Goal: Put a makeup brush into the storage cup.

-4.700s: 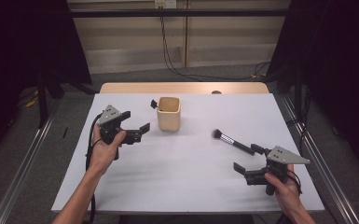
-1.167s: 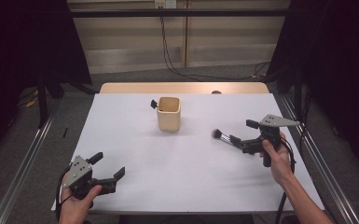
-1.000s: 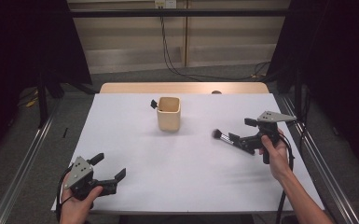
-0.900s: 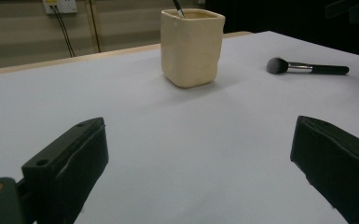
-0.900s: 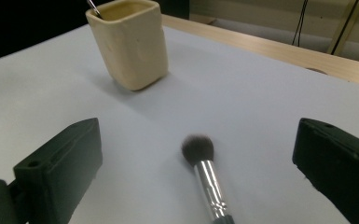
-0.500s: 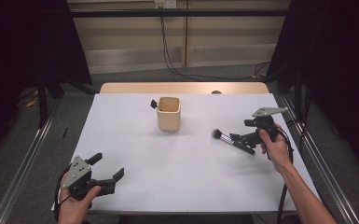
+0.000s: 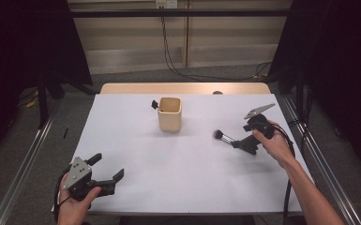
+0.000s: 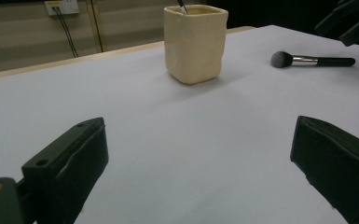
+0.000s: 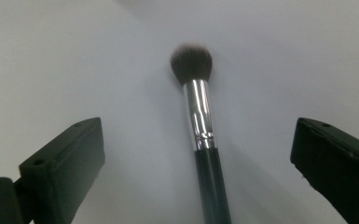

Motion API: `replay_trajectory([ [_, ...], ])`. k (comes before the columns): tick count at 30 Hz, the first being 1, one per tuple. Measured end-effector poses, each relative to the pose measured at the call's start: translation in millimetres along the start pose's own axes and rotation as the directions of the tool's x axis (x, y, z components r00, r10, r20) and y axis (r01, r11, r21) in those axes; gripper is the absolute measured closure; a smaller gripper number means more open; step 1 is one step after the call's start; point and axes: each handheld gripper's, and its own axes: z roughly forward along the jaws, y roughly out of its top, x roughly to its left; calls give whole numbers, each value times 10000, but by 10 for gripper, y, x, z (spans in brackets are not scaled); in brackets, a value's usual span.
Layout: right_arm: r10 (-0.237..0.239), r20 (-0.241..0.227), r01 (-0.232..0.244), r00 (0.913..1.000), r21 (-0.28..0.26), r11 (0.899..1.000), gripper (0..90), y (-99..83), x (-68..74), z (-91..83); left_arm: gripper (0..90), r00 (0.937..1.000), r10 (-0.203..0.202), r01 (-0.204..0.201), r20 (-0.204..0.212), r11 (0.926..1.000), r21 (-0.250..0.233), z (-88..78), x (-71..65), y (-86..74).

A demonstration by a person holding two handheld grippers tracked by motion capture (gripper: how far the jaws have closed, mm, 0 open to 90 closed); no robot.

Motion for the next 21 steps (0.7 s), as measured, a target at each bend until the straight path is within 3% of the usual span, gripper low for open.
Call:
replay_trajectory([
  [4,12,-88,-4,10000,897,9960,40,15,-18,36,41,9999,113,-113,-111,9999,61,-10,17,-5],
  [8,-152,13,148,9999,1441,9895,66,19,-34,64,41,9999,65,-64,-124,10000,69,-8,22,-7],
  [11,-261,54,244,9996,2114,9771,73,11,-59,99,41,9999,88,-87,-100,9999,103,-8,22,-6],
  [16,-639,49,599,9979,2825,9574,187,2,-79,122,41,9999,65,-63,-149,9999,125,-8,29,-9],
  [19,-802,179,689,9966,3493,9345,253,-6,-80,144,41,9997,111,-107,-229,9998,181,-10,37,-14],
  [21,-823,125,718,9965,3710,9259,324,-15,-84,149,41,9996,85,-80,-258,9998,164,-10,44,-16],
])
